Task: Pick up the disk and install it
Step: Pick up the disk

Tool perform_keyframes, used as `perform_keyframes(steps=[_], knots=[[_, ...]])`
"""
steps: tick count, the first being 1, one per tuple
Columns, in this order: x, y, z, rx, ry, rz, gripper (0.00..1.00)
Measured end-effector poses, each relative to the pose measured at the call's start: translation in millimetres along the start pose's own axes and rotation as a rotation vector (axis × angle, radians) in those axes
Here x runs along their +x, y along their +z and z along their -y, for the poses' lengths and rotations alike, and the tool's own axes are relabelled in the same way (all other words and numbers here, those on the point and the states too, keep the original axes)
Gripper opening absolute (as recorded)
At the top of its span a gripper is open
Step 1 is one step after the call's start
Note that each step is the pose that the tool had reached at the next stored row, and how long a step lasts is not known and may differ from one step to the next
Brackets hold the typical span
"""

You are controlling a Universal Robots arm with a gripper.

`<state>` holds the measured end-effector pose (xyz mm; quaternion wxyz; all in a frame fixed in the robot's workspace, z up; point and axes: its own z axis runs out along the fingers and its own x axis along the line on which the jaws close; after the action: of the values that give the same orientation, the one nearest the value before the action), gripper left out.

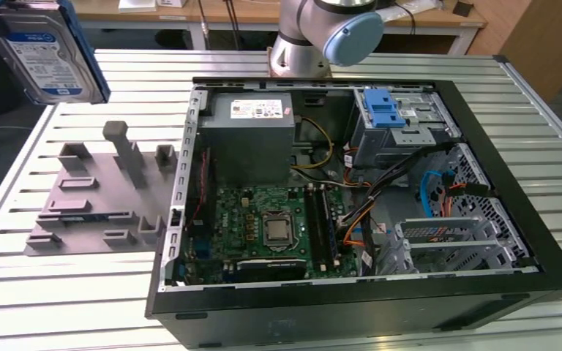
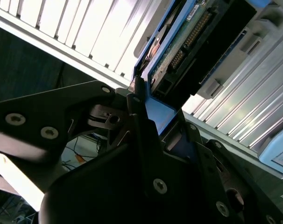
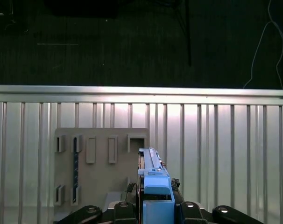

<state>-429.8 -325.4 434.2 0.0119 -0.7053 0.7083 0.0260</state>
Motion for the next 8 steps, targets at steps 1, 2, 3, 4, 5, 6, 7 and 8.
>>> perform_keyframes(steps=[1,2,3,4,5,6,7,8], knots=[[-0.1,-0.9,0.0,0.0000,0.000,0.0001,0.36],[-0.1,-1.8,0.0,0.0000,0.000,0.0002,0.36],[-0.1,-2.6,-0.1,0.0000,0.000,0.0004,0.36],[-0.2,-3.6,0.0,0.0000,0.000,0.0006,0.36],[-0.3,-4.8,-0.1,0.0000,0.000,0.0008,0.36],[-0.3,-5.8,-0.1,0.0001,0.000,0.0010,0.36],[-0.4,-6.8,-0.1,0.0001,0.000,0.0013,0.36],[-0.4,-7.8,-0.2,0.0001,0.000,0.0015,0.36]])
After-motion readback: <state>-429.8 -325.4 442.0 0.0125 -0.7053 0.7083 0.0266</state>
